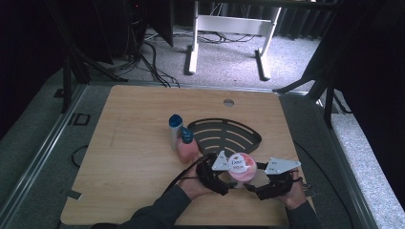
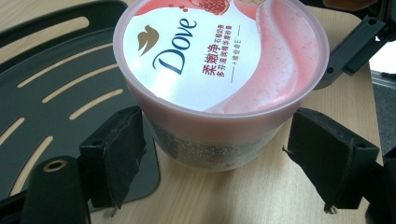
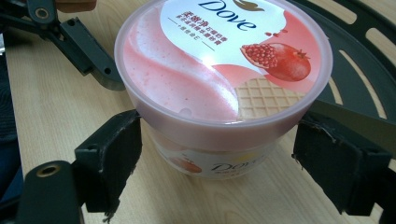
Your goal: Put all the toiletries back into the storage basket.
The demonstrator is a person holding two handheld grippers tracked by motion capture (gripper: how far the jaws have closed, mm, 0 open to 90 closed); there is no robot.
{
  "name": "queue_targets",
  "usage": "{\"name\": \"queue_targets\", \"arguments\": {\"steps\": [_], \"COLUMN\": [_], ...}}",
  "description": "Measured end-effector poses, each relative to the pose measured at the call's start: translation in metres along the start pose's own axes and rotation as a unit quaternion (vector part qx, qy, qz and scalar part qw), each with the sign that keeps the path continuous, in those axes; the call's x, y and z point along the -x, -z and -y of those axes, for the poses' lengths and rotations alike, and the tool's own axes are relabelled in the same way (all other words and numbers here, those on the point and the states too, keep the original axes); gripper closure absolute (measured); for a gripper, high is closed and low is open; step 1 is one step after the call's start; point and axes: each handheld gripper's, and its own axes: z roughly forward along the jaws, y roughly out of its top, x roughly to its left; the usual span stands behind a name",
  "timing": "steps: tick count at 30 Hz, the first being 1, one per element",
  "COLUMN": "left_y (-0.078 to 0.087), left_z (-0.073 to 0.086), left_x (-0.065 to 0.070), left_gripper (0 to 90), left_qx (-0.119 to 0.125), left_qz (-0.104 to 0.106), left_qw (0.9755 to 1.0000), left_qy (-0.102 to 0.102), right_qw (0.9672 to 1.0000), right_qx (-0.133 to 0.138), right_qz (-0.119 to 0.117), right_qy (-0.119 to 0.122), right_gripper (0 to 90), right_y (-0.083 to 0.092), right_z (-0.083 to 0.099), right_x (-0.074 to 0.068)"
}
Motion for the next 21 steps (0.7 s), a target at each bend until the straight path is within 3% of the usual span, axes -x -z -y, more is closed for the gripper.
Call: {"name": "queue_targets", "arguments": {"steps": [14,21], "left_y": [-0.002,-0.003], "left_z": [-0.012,-0.015], "left_x": [-0.007,-0.011], "left_gripper": [19.2,19.2], "left_qx": [0.003,0.008], "left_qz": [-0.002,0.003], "left_qw": [1.0000,0.9999], "left_qy": [-0.002,0.007], "right_qw": [1.0000,0.9999], "right_qx": [0.005,0.008], "right_qz": [0.004,0.003], "right_qy": [-0.003,-0.007], "right_gripper": [14.9,14.7], "right_y": [0.006,0.007], "right_z": [-0.006,-0.008], "right_x": [0.011,0.016]}}
